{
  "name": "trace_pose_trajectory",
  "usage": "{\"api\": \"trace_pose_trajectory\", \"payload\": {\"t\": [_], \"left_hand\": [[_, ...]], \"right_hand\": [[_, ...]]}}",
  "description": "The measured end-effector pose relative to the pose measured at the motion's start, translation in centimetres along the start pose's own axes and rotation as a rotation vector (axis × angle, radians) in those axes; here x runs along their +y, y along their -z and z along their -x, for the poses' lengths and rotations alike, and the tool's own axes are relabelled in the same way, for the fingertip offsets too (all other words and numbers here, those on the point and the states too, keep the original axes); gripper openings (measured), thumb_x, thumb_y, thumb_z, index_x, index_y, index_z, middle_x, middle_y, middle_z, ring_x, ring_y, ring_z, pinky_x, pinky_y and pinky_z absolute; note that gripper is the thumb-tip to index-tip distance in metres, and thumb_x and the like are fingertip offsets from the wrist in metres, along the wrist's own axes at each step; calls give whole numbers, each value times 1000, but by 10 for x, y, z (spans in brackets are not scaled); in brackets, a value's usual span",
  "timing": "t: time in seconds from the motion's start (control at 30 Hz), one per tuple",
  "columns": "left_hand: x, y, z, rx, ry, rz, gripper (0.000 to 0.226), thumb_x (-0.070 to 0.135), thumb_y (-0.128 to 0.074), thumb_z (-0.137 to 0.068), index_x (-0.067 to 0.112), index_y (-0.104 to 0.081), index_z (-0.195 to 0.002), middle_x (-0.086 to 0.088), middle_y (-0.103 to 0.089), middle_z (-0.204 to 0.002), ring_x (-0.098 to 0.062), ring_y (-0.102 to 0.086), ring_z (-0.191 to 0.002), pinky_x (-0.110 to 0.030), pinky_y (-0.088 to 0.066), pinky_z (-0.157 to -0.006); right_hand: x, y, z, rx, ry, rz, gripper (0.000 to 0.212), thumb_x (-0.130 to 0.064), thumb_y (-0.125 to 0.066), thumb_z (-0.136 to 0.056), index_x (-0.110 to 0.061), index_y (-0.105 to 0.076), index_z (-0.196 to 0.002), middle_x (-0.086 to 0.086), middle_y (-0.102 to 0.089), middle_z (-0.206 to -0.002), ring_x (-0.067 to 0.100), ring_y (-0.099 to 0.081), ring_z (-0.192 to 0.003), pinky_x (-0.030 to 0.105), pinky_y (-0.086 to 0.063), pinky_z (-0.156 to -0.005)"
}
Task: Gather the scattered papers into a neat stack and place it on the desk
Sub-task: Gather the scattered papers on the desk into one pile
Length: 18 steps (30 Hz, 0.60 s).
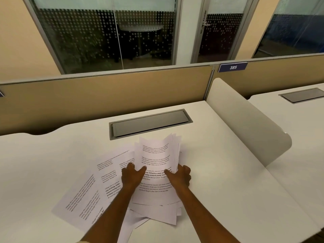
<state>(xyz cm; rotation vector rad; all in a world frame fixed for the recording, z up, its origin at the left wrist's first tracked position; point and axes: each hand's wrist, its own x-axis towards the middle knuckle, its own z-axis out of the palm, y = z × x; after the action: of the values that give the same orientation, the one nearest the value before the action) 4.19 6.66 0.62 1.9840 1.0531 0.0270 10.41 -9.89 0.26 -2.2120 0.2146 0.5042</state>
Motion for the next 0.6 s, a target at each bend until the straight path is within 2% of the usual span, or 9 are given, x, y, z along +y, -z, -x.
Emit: {"api": "trace_pose_trajectory", "payload": {"t": [0.07,0.13,0.27,0.4,0.47,0.6], "left_hand": [[2,1,3,1,-15,34,51,46,-69,-78,3,-57,-102,-11,-64,-100,-31,-61,-97,-37,-51,-79],[3,3,5,-1,-26,63,41,41,-70,-81,5,-55,-96,-9,-65,-96,-29,-63,-93,-37,-52,-77],[2,5,4,-20,-29,69,43,41,-70,-81,7,-54,-101,-7,-63,-100,-27,-61,-94,-37,-53,-80],[3,6,4,-36,-30,71,44,42,-70,-81,9,-52,-105,-6,-63,-102,-26,-61,-94,-38,-54,-81],[2,7,2,-53,-19,94,45,41,-71,-81,9,-51,-106,-8,-63,-106,-26,-60,-94,-37,-53,-79],[2,5,2,-65,-5,128,52,39,-73,-80,9,-49,-114,-10,-63,-114,-26,-60,-98,-37,-53,-80]], "right_hand": [[-5,4,6,36,-32,70,59,-50,-71,-76,-24,-56,-127,5,-29,-145,33,-38,-129,47,-40,-103],[-5,4,6,37,-41,57,58,-50,-70,-77,-22,-56,-127,6,-31,-144,34,-39,-128,47,-42,-103],[-4,4,3,27,-15,16,58,-55,-70,-74,-21,-58,-119,6,-41,-130,30,-54,-113,43,-52,-96],[-3,8,0,4,25,-46,50,-53,-72,-74,-23,-61,-112,-1,-42,-113,19,-60,-95,32,-56,-86],[0,10,-4,0,35,-148,51,-54,-74,-68,-25,-65,-109,1,-56,-115,19,-65,-90,35,-59,-84],[0,13,-9,-54,32,-337,46,-34,-79,-75,-17,-65,-116,6,-69,-114,22,-68,-92,34,-60,-79]]}}
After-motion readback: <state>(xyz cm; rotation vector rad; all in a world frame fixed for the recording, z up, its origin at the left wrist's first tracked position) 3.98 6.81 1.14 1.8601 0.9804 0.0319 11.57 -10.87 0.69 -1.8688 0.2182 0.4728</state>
